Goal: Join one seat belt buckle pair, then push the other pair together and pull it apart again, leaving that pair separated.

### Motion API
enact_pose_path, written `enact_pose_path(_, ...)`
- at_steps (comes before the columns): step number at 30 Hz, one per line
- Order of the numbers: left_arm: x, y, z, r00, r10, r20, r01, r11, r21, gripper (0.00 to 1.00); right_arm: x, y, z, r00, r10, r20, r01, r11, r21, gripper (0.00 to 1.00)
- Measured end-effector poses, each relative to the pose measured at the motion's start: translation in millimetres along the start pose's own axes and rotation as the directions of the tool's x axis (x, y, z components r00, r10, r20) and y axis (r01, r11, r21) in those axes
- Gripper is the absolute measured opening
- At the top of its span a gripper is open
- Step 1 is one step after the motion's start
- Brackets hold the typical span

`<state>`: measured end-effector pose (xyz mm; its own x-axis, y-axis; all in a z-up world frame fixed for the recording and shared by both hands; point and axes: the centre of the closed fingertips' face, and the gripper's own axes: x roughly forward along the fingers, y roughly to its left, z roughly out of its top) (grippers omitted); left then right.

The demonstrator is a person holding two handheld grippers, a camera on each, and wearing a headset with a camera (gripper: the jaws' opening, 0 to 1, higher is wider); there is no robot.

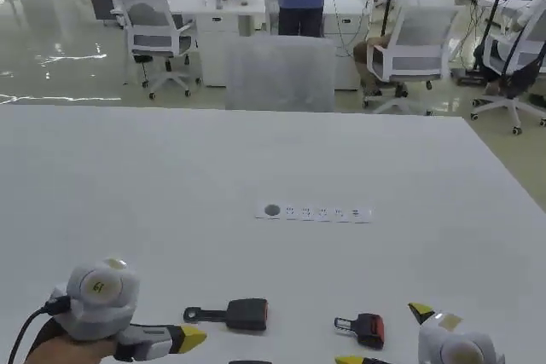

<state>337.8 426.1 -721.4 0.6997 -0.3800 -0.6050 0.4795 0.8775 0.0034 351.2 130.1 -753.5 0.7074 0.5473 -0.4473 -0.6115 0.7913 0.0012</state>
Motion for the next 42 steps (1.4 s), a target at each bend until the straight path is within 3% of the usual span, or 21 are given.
enact_pose_path(6, -27.2, -7.8, -19.9, 0.9989, 0.002, 0.047, 0.000, 0.999, -0.043, 0.98, -23.8, 27.2, 9.9, 0.9989, -0.013, 0.046, 0.014, 1.000, -0.007, 0.99)
enact_pose_path(11, -46.8, -6.3, -30.1, 0.9975, 0.012, 0.070, -0.010, 1.000, -0.025, 1.00, -39.1, 41.4, 13.9, 0.9966, -0.047, 0.067, 0.047, 0.999, -0.003, 0.99)
enact_pose_path(12, -50.0, -6.1, -30.6, 0.9964, 0.009, 0.085, -0.007, 1.000, -0.023, 1.00, -41.1, 44.0, 15.2, 0.9962, -0.053, 0.070, 0.053, 0.999, -0.002, 0.99)
enact_pose_path(14, -58.9, -4.5, -36.2, 0.9954, 0.000, 0.096, 0.007, 0.997, -0.075, 1.00, -48.4, 52.9, 20.0, 0.9950, -0.069, 0.071, 0.069, 0.998, 0.013, 0.99)
enact_pose_path(16, -65.4, -1.7, -38.1, 0.9928, -0.009, 0.119, 0.020, 0.995, -0.095, 1.00, -53.7, 61.1, 29.1, 0.9910, -0.075, 0.111, 0.076, 0.997, -0.003, 0.99)
enact_pose_path(19, -71.0, -3.9, -43.7, 0.9909, -0.044, 0.127, 0.058, 0.992, -0.109, 1.00, -59.7, 75.2, 28.4, 0.9928, -0.075, 0.094, 0.077, 0.997, -0.027, 1.00)
enact_pose_path(23, -81.4, -17.9, -42.6, 0.9764, -0.144, 0.160, 0.153, 0.987, -0.043, 1.00, -70.1, 89.0, 26.1, 0.9920, -0.067, 0.107, 0.071, 0.997, -0.030, 1.00)
enact_pose_path(27, -88.8, -30.9, -38.1, 0.9570, -0.227, 0.181, 0.231, 0.973, 0.003, 1.00, -77.4, 95.2, 16.0, 0.9944, -0.057, 0.089, 0.060, 0.998, -0.030, 1.00)
enact_pose_path(29, -89.6, -33.2, -38.6, 0.9543, -0.246, 0.170, 0.241, 0.969, 0.050, 1.00, -80.5, 99.4, 12.7, 0.9959, -0.047, 0.077, 0.051, 0.998, -0.044, 1.00)
enact_pose_path(31, -90.6, -34.3, -36.9, 0.9524, -0.250, 0.174, 0.244, 0.968, 0.057, 1.00, -82.4, 103.1, 11.7, 0.9965, -0.037, 0.076, 0.041, 0.998, -0.050, 1.00)
enact_pose_path(32, -93.9, -38.6, -33.3, 0.9449, -0.267, 0.189, 0.262, 0.964, 0.055, 1.00, -82.6, 104.3, 11.2, 0.9966, -0.033, 0.075, 0.037, 0.998, -0.050, 1.00)
enact_pose_path(34, -96.6, -40.2, -32.1, 0.9391, -0.281, 0.197, 0.277, 0.960, 0.048, 1.00, -82.1, 107.2, 9.5, 0.9970, -0.023, 0.073, 0.026, 0.999, -0.043, 1.00)
enact_pose_path(42, -106.1, -45.0, -44.7, 0.9368, -0.305, 0.171, 0.294, 0.952, 0.089, 1.00, -83.8, 108.7, 0.3, 0.9987, -0.011, 0.049, 0.014, 0.998, -0.058, 1.00)
